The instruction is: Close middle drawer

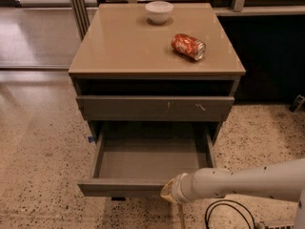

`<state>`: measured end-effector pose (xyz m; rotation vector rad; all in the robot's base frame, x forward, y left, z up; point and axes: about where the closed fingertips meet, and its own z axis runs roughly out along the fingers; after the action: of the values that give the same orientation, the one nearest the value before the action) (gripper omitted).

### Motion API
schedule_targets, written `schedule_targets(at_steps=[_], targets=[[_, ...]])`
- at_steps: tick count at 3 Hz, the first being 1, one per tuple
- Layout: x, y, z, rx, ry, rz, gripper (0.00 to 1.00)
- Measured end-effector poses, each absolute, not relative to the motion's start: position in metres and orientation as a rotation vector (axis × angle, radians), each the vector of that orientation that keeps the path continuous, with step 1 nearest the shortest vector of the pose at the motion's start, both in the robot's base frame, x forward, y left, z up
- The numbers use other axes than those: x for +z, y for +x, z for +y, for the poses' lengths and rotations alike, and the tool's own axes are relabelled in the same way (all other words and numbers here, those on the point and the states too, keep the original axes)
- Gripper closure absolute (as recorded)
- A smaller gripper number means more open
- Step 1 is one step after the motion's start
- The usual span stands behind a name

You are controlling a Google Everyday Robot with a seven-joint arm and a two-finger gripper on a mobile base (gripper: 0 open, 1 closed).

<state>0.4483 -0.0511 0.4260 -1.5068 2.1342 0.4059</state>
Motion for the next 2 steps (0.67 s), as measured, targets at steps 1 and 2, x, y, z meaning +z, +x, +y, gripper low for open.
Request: schedule_targets(at_steps=[1, 2], targets=[[0.4181, 0.4857, -0.016, 0.478, -1.487, 2.049, 1.0], [0.4182, 0.4858, -0.016, 0.478, -1.487, 2.049, 1.0]])
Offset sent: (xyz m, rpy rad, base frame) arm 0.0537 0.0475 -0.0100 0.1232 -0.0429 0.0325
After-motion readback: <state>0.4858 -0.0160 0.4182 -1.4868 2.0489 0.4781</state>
